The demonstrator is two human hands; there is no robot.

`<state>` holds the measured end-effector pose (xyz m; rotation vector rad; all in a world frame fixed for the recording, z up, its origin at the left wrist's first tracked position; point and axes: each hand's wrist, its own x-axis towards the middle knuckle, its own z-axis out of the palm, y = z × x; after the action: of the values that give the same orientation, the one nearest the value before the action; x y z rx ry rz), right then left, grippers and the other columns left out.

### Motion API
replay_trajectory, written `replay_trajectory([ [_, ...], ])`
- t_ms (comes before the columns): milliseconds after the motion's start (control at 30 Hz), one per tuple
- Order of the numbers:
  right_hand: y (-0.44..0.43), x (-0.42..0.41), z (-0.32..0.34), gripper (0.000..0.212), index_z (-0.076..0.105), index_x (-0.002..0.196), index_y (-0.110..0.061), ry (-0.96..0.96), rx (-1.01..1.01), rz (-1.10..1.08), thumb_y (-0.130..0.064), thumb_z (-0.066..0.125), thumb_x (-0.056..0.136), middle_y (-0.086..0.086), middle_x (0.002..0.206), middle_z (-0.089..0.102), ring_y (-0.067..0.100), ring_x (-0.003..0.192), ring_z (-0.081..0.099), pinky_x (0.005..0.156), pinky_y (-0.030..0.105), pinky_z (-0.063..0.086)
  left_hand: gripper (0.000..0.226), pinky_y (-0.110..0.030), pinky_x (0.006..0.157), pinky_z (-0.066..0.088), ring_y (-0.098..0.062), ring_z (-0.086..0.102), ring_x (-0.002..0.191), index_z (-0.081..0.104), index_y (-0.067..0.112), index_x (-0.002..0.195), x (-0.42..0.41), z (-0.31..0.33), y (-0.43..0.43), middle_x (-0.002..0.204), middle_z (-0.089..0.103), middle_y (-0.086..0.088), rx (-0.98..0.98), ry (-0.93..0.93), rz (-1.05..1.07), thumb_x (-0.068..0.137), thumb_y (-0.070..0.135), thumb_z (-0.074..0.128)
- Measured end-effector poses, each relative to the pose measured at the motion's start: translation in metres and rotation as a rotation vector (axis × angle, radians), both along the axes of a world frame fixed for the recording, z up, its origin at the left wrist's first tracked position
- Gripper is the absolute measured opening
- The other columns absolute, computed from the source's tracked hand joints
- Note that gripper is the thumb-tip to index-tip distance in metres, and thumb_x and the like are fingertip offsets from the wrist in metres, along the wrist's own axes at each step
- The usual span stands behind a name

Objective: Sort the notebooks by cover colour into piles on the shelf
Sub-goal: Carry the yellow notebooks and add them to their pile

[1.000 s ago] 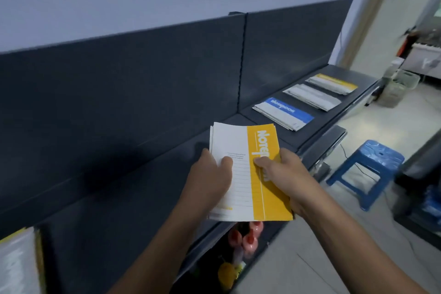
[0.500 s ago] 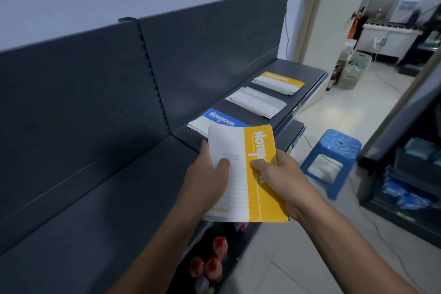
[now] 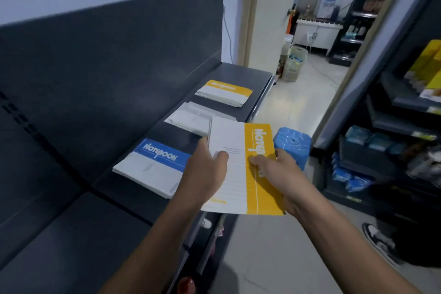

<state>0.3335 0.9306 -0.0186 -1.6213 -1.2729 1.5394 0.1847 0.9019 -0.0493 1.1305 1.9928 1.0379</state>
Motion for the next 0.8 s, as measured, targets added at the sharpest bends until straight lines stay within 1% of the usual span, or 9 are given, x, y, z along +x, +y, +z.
replay_trajectory([
  [67, 0.026, 0.011, -0.002, 0.017, 0.056, 0.111, -0.013, 0.025, -0.019, -0.038, -0.015, 0.065, 0.096, 0.009, 0.1, 0.073, 0.026, 0.085, 0.072, 0.08, 0.046, 0.061, 0.026, -0.035, 0.078, 0.048, -0.009, 0.06, 0.088, 0.049, 0.025, 0.124, 0.009, 0.002, 0.028, 0.1, 0.062, 0.014, -0.001, -0.005, -0.022, 0.098, 0.026, 0.052],
  [133, 0.054, 0.024, -0.003, 0.008, 0.06, 0.104, -0.009, 0.053, -0.021, -0.052, -0.008, 0.062, 0.096, 0.018, 0.095, 0.074, 0.028, 0.079, 0.072, 0.073, 0.042, 0.06, 0.031, -0.039, 0.084, 0.052, -0.016, 0.063, 0.098, 0.051, 0.022, 0.129, 0.021, 0.003, 0.059, 0.113, 0.066, 0.006, -0.007, -0.024, -0.05, 0.098, 0.026, 0.052],
  [200, 0.084, 0.037, -0.006, 0.005, 0.061, 0.099, -0.008, 0.068, -0.014, -0.079, -0.005, 0.061, 0.096, 0.021, 0.096, 0.075, 0.032, 0.08, 0.073, 0.07, 0.043, 0.061, 0.029, -0.035, 0.078, 0.05, -0.014, 0.063, 0.098, 0.053, 0.023, 0.126, 0.033, 0.002, 0.09, 0.113, 0.066, 0.007, 0.016, -0.025, -0.066, 0.097, 0.024, 0.05],
  [267, 0.115, 0.051, -0.01, 0.019, 0.055, 0.112, -0.009, 0.107, -0.02, -0.092, -0.007, 0.062, 0.094, 0.021, 0.107, 0.074, 0.036, 0.092, 0.075, 0.071, 0.047, 0.062, 0.026, -0.027, 0.068, 0.046, -0.005, 0.061, 0.093, 0.057, 0.028, 0.122, 0.046, 0.003, 0.118, 0.107, 0.067, 0.012, 0.042, -0.008, -0.083, 0.097, 0.023, 0.049],
  [300, 0.13, 0.058, -0.01, 0.027, 0.05, 0.118, -0.009, 0.126, -0.027, -0.101, -0.009, 0.063, 0.094, 0.021, 0.112, 0.072, 0.036, 0.095, 0.074, 0.069, 0.046, 0.062, 0.027, -0.026, 0.067, 0.045, -0.004, 0.061, 0.092, 0.058, 0.03, 0.121, 0.053, 0.004, 0.131, 0.104, 0.067, 0.014, 0.044, -0.002, -0.09, 0.097, 0.022, 0.049],
  [400, 0.171, 0.076, -0.013, 0.036, 0.039, 0.122, -0.013, 0.115, -0.035, -0.086, -0.013, 0.063, 0.095, 0.015, 0.112, 0.067, 0.028, 0.088, 0.071, 0.058, 0.034, 0.059, 0.035, -0.034, 0.079, 0.052, -0.01, 0.064, 0.099, 0.06, 0.034, 0.127, 0.07, 0.008, 0.166, 0.107, 0.069, 0.014, 0.028, -0.003, -0.079, 0.096, 0.024, 0.049],
  [500, 0.21, 0.081, -0.017, 0.042, 0.036, 0.127, -0.017, 0.113, -0.029, -0.002, -0.016, 0.064, 0.095, 0.009, 0.11, 0.067, 0.022, 0.084, 0.068, 0.058, 0.03, 0.054, 0.037, -0.038, 0.087, 0.055, -0.01, 0.064, 0.1, 0.06, 0.036, 0.13, 0.077, 0.009, 0.192, 0.109, 0.068, 0.015, 0.031, -0.014, -0.013, 0.096, 0.026, 0.048],
  [600, 0.249, 0.075, -0.024, 0.044, 0.036, 0.131, -0.021, 0.095, -0.028, 0.067, -0.019, 0.063, 0.097, 0.005, 0.109, 0.066, 0.022, 0.089, 0.068, 0.063, 0.032, 0.053, 0.032, -0.037, 0.086, 0.051, -0.015, 0.062, 0.103, 0.059, 0.029, 0.128, 0.075, 0.005, 0.216, 0.11, 0.066, 0.011, 0.016, 0.0, 0.081, 0.098, 0.027, 0.049],
  [800, 0.322, 0.051, -0.038, 0.035, 0.039, 0.125, -0.023, 0.04, -0.035, 0.194, -0.012, 0.057, 0.097, 0.003, 0.105, 0.063, 0.023, 0.091, 0.065, 0.066, 0.035, 0.054, 0.029, -0.039, 0.089, 0.048, -0.019, 0.058, 0.105, 0.058, 0.022, 0.123, 0.054, -0.004, 0.274, 0.111, 0.063, 0.007, -0.067, 0.064, 0.201, 0.097, 0.032, 0.049],
])
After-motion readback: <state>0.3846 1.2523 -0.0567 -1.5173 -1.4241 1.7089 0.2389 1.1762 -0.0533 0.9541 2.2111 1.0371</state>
